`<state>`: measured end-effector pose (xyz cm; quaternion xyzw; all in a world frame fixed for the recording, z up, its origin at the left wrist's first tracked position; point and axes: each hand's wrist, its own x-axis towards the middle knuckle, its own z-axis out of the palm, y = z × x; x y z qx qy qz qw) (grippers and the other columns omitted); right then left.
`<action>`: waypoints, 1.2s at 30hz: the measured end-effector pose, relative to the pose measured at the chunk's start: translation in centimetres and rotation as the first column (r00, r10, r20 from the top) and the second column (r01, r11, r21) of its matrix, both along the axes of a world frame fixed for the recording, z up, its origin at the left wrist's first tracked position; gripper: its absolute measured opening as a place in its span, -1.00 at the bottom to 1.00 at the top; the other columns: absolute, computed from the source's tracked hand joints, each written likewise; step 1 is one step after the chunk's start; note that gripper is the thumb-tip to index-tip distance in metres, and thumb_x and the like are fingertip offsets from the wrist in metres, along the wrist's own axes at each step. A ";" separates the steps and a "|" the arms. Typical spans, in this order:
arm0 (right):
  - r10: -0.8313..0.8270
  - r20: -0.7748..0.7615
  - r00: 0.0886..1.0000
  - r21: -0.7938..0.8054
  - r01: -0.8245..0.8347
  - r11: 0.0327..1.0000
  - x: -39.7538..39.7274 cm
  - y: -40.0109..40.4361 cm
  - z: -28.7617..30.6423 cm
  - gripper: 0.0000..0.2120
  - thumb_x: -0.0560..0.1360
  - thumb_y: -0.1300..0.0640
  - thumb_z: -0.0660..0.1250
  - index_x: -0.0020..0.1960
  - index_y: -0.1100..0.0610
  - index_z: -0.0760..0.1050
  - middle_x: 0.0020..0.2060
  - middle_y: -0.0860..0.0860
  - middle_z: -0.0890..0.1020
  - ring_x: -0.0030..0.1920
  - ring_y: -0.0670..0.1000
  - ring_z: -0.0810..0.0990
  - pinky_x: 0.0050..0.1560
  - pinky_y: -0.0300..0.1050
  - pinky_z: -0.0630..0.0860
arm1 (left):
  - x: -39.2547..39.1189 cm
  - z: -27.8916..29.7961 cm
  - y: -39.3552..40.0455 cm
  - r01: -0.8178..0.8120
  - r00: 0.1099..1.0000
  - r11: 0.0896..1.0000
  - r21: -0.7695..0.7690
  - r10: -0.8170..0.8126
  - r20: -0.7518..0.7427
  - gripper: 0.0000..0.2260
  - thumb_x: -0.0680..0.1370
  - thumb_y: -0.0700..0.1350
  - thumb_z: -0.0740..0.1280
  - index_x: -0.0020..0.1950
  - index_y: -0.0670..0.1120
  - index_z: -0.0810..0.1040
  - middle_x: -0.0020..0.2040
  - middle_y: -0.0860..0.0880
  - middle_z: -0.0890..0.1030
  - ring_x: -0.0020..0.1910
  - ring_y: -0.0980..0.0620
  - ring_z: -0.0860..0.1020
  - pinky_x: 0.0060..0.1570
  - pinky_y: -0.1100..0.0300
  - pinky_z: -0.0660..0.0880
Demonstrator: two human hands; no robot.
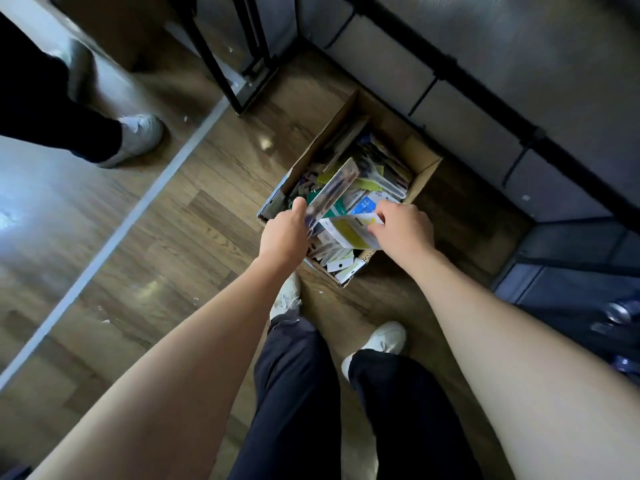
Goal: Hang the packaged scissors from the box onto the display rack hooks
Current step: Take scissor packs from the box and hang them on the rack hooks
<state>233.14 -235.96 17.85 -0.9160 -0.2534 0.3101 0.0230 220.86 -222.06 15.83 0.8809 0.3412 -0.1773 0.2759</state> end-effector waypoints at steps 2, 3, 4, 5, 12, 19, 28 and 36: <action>-0.040 0.002 0.999 0.034 0.040 0.999 -0.2 -0.3 3.8 -0.91 0.56 0.09 0.26 -0.06 0.12 0.42 -0.12 0.13 0.56 -0.10 0.22 0.51 -0.23 -0.15 0.31 | -0.4 4.5 -0.2 -0.070 0.996 0.997 -0.039 0.072 0.051 -0.87 0.56 -0.22 0.21 0.03 -0.18 0.28 -0.15 -0.24 0.52 -0.28 -0.18 0.35 -0.28 0.09 0.27; -0.069 -0.009 0.998 0.046 0.069 0.997 -0.4 -0.6 5.7 -0.91 0.56 0.10 0.26 -0.02 0.12 0.44 -0.06 0.14 0.59 -0.04 0.23 0.54 -0.21 -0.13 0.32 | -0.7 6.8 -0.4 -0.122 0.989 0.990 -0.072 0.128 0.076 -0.87 0.56 -0.21 0.21 0.05 -0.19 0.31 -0.16 -0.22 0.50 -0.26 -0.19 0.37 -0.28 0.10 0.27; -0.103 -0.025 0.994 0.057 0.105 0.993 -0.7 -0.8 7.6 -0.90 0.55 0.10 0.27 0.00 0.13 0.45 -0.02 0.15 0.61 0.01 0.24 0.55 -0.20 -0.12 0.34 | -1.1 9.2 -0.7 -0.177 0.977 0.978 -0.108 0.188 0.100 -0.88 0.56 -0.20 0.21 0.05 -0.19 0.33 -0.18 -0.19 0.48 -0.24 -0.20 0.39 -0.28 0.10 0.27; -0.139 -0.039 0.990 0.074 0.142 0.987 -0.9 -1.0 9.1 -0.88 0.55 0.10 0.28 0.03 0.13 0.47 0.02 0.16 0.61 0.03 0.24 0.55 -0.17 -0.09 0.37 | -1.4 11.0 -0.9 -0.222 0.962 0.965 -0.140 0.240 0.129 -0.90 0.55 -0.21 0.21 0.01 -0.19 0.31 -0.19 -0.16 0.46 -0.23 -0.19 0.40 -0.29 0.11 0.26; -0.377 -0.153 0.914 0.173 0.400 0.900 -2.7 -1.5 21.1 -0.82 0.51 0.08 0.32 0.07 0.13 0.51 0.11 0.16 0.60 0.12 0.20 0.55 -0.08 -0.13 0.39 | -3.9 23.8 -3.1 -0.340 0.851 0.912 -0.231 0.403 0.336 -0.82 0.54 -0.20 0.29 -0.11 -0.12 0.27 -0.23 -0.08 0.50 -0.27 -0.11 0.43 -0.33 0.12 0.31; -0.429 -0.255 0.867 0.405 0.498 0.767 -2.5 -3.8 29.1 -0.75 0.50 0.20 0.33 0.16 0.03 0.46 0.17 0.06 0.56 0.08 0.10 0.56 0.03 -0.04 0.56 | -4.5 30.9 -5.4 -0.227 0.731 0.928 -0.295 0.363 0.578 -0.84 0.54 -0.24 0.30 -0.06 -0.08 0.32 -0.27 0.14 0.47 -0.34 0.08 0.45 -0.41 0.31 0.37; -0.549 -0.373 0.748 0.592 0.647 0.480 -0.8 -7.4 37.9 -0.77 0.59 0.10 0.20 -0.15 0.14 0.55 -0.23 0.09 0.68 -0.25 0.02 0.70 -0.09 0.02 0.65 | 0.0 37.8 -5.6 -0.102 0.568 0.967 -0.232 0.248 0.785 -0.86 0.53 -0.23 0.32 0.00 -0.05 0.40 -0.21 0.19 0.52 -0.29 0.23 0.52 -0.33 0.24 0.48; -0.581 -0.318 0.749 0.637 0.623 0.454 1.4 -10.8 42.4 -0.75 0.50 0.11 0.18 -0.12 0.24 0.56 -0.25 0.10 0.69 -0.17 0.07 0.69 -0.02 0.08 0.62 | 2.5 39.6 -7.2 0.057 0.481 0.971 -0.231 0.176 0.859 -0.85 0.52 -0.24 0.34 0.01 -0.05 0.44 -0.11 0.12 0.58 -0.18 0.22 0.57 -0.21 0.27 0.52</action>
